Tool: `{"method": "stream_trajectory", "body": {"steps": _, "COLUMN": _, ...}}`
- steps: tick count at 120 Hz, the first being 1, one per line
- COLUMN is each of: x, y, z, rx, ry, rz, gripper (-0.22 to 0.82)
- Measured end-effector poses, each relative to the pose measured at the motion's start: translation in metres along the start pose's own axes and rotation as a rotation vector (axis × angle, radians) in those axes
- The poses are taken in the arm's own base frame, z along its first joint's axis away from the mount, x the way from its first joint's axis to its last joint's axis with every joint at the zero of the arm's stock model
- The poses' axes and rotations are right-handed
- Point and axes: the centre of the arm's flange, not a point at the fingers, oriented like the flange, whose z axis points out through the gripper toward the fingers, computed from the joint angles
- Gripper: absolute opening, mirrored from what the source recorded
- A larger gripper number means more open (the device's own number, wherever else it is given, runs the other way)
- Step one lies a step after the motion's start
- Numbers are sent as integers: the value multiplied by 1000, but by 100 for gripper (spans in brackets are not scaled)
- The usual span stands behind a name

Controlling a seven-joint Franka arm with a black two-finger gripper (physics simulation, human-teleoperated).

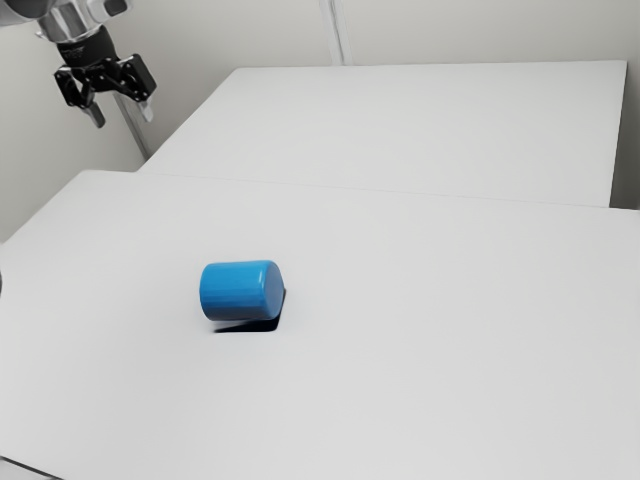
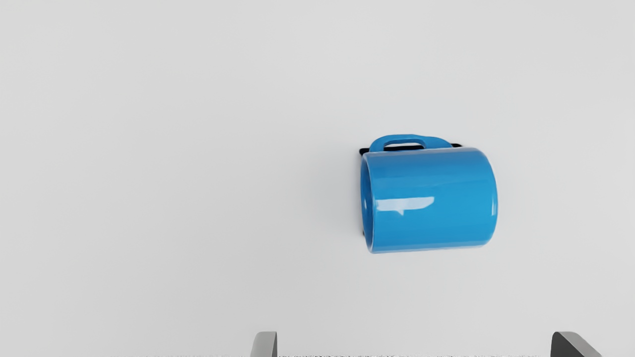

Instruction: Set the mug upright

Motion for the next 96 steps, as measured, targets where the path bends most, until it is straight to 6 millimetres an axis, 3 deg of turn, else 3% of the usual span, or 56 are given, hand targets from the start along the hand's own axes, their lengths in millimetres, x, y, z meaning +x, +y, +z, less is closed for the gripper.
{"method": "stream_trajectory", "body": {"steps": 17, "x": -5, "y": 3, "z": 0, "rx": -12, "ry": -6, "rz": 15, "gripper": 60}}
{"method": "stream_trajectory", "body": {"steps": 25, "x": -6, "y": 3, "z": 17, "rx": -22, "ry": -39, "rz": 13, "gripper": 60}}
{"method": "stream_trajectory", "body": {"steps": 35, "x": -4, "y": -11, "z": 66, "rx": -85, "ry": -98, "rz": -14, "gripper": 60}}
{"method": "stream_trajectory", "body": {"steps": 48, "x": -4, "y": -58, "z": 137, "rx": -264, "ry": -126, "rz": -104, "gripper": 60}}
{"method": "stream_trajectory", "body": {"steps": 57, "x": -6, "y": -83, "z": 171, "rx": -394, "ry": -101, "rz": -162, "gripper": 60}}
{"method": "stream_trajectory", "body": {"steps": 96, "x": -23, "y": -112, "z": 311, "rx": -895, "ry": 44, "rz": -307, "gripper": 60}}
